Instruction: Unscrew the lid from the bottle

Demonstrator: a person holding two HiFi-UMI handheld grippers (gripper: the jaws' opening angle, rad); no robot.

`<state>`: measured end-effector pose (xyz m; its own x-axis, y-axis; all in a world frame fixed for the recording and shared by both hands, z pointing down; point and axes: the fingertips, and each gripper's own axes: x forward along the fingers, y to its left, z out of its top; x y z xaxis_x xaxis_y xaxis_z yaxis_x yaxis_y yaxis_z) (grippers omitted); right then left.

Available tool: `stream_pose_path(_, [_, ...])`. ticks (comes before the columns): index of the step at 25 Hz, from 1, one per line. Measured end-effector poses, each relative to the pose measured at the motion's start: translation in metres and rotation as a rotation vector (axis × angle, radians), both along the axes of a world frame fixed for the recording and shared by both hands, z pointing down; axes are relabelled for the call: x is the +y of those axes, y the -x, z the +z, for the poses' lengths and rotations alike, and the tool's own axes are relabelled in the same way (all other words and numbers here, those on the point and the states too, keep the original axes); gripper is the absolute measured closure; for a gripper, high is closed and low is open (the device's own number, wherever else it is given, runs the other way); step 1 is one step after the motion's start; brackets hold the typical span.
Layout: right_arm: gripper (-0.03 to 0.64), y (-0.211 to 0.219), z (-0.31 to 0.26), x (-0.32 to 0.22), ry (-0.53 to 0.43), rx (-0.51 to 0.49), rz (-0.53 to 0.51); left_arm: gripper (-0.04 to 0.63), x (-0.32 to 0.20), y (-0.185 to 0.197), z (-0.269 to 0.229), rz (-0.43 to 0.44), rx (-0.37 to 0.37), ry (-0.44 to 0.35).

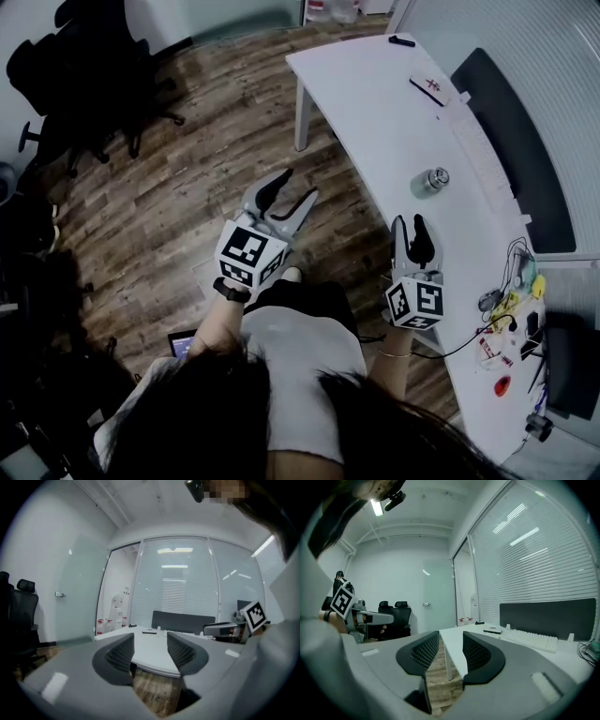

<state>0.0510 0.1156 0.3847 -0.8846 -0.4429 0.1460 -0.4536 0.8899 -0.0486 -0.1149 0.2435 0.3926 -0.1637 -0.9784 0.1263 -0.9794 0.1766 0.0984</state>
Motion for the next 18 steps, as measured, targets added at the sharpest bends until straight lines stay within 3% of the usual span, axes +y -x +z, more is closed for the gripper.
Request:
stream_pose_path(9, [0.442, -0.002, 0.005, -0.027, 0.008, 0.018, 0.069, 0.322, -0.032, 0.002, 0.009, 0.095, 0.045, -0.006])
stream_pose_path(18, [0.416, 0.003, 0.015, -0.108, 0.016, 0.001, 0.18, 0.301, -0.124, 0.015, 0.019, 0.222, 0.044, 0.003])
